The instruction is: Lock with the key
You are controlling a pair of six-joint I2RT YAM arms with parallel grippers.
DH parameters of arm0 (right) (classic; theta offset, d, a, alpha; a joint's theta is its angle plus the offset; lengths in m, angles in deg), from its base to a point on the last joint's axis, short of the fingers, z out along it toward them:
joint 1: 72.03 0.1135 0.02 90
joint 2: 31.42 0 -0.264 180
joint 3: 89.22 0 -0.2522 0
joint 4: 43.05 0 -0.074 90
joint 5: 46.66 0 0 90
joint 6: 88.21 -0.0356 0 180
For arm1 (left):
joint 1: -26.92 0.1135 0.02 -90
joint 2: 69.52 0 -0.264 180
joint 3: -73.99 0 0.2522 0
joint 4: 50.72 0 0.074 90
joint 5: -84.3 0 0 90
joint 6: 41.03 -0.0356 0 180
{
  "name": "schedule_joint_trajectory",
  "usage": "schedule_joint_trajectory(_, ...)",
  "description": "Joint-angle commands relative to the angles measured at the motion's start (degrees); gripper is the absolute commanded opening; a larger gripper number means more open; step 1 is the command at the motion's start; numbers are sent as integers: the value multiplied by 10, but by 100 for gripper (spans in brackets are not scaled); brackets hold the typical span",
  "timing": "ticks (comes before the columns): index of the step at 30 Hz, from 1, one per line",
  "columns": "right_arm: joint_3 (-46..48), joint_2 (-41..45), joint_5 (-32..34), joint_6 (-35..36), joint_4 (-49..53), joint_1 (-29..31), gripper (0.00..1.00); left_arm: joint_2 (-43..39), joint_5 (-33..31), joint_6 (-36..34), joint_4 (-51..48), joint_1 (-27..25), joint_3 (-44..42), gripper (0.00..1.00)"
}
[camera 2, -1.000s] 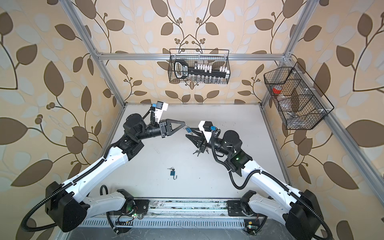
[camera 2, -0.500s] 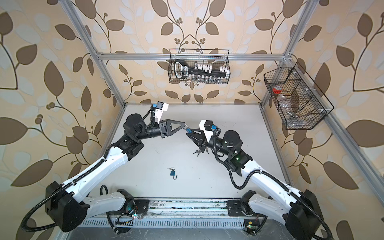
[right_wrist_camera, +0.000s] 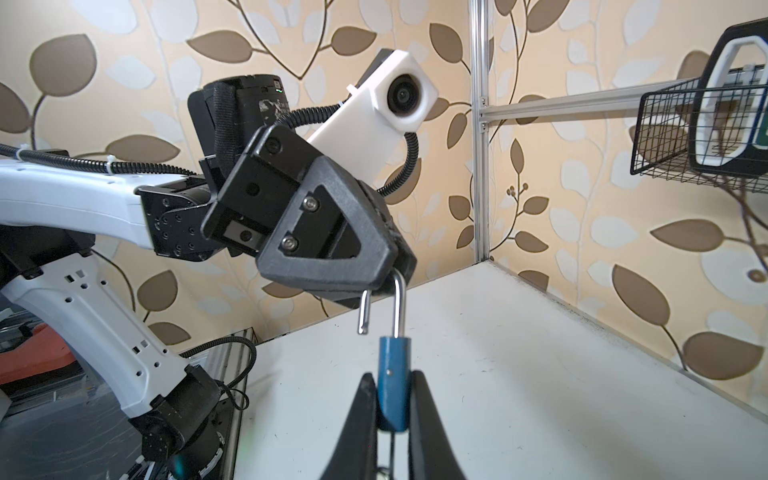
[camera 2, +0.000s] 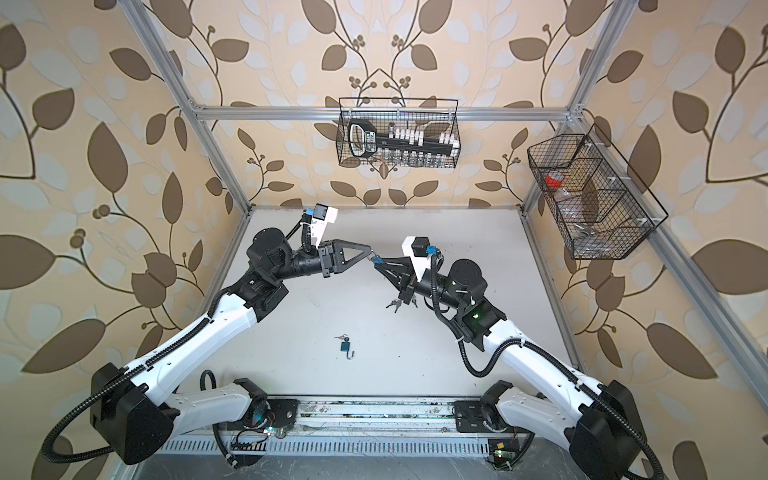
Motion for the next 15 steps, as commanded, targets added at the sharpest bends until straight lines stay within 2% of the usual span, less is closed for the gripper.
schedule_joint_trajectory(1,-31,3,-47,-35,-29,-5,0,-17,-13,-37,-26,0,16,0)
schedule_joint_trajectory(10,-31,17,-37,-51,-33,-9,0,-8,10,-66,-46,0,41,0)
schedule_joint_trajectory(15,-59,9,-77,-79,3,-16,0,-10,18,-86,-40,0,43,0)
